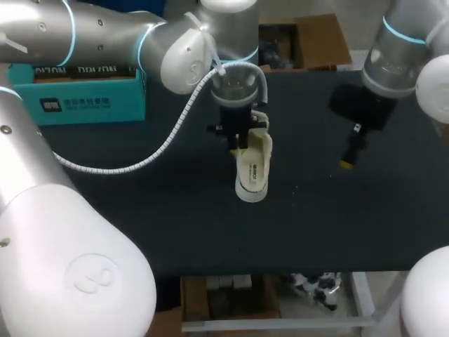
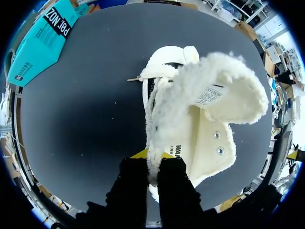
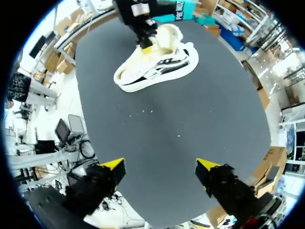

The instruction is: Open the shoe tongue, take the insole out of the shoe, put the insole back into the shoe, and pack the shoe into the shoebox

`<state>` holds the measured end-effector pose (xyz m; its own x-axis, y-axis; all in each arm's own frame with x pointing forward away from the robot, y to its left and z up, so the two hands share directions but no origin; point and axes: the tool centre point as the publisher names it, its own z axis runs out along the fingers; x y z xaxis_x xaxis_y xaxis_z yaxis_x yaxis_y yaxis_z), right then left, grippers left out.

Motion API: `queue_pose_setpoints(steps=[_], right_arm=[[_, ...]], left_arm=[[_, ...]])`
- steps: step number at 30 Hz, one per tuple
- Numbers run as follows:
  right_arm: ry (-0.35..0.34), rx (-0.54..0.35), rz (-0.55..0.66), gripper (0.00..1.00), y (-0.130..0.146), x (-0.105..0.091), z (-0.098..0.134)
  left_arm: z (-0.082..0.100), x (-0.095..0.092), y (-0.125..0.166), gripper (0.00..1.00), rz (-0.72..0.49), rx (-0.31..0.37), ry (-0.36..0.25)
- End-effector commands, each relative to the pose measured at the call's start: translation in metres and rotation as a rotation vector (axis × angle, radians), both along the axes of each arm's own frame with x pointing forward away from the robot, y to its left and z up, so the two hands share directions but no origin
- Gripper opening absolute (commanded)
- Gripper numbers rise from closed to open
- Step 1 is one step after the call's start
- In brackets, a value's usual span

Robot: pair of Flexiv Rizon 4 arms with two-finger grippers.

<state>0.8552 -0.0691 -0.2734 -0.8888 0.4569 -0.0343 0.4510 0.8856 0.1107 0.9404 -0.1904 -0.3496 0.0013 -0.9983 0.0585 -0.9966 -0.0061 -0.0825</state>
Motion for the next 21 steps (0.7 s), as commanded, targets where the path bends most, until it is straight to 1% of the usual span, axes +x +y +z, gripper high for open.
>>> queue_pose_setpoints(steps=[1,2,4,5,6,10,12,13,15,17,18,19,20,21], right_arm=[[-0.054,-0.038,0.177,1.00,-0.008,-0.010,0.005],[-0.040,-0.050,0.219,1.00,-0.009,-0.009,0.006],[0.016,-0.070,0.288,1.00,-0.012,-0.006,0.008],[0.062,-0.089,0.316,1.00,-0.012,-0.004,0.009],[0.157,-0.110,0.306,1.00,-0.011,-0.001,0.009],[0.157,-0.110,0.306,1.00,-0.011,-0.001,0.009],[0.157,-0.110,0.306,1.00,-0.011,-0.001,0.009],[0.157,-0.110,0.306,1.00,-0.011,-0.001,0.009],[0.157,-0.110,0.306,1.00,-0.011,-0.001,0.009],[0.157,-0.110,0.306,1.00,-0.011,-0.001,0.009],[0.157,-0.110,0.306,1.00,-0.011,-0.001,0.009],[0.157,-0.110,0.306,1.00,-0.011,-0.001,0.009],[0.157,-0.110,0.306,1.00,-0.011,-0.001,0.009],[0.157,-0.110,0.306,1.00,-0.011,-0.001,0.009]], left_arm=[[0.006,-0.004,0.008,0.00,-0.056,-0.021,-0.032],[0.006,-0.004,0.009,0.00,-0.059,-0.013,-0.038],[0.008,-0.003,0.012,0.00,-0.095,-0.018,-0.058],[0.010,-0.002,0.014,0.00,-0.095,-0.009,-0.062],[0.011,-0.001,0.016,0.00,-0.118,-0.018,-0.070],[0.020,-0.004,0.021,0.00,-0.147,-0.040,-0.096],[0.023,-0.007,0.022,0.00,-0.184,-0.042,-0.127],[0.026,-0.009,0.022,0.00,-0.194,-0.047,-0.131],[0.032,-0.011,0.023,0.00,-0.221,-0.039,-0.164],[0.043,-0.014,0.027,0.00,-0.242,-0.034,-0.196],[0.051,-0.017,0.031,0.00,-0.265,-0.046,-0.223],[0.056,-0.018,0.033,0.00,-0.277,-0.053,-0.234],[0.065,-0.019,0.037,0.00,-0.306,-0.059,-0.261],[0.071,-0.020,0.040,0.00,-0.323,-0.062,-0.274]])
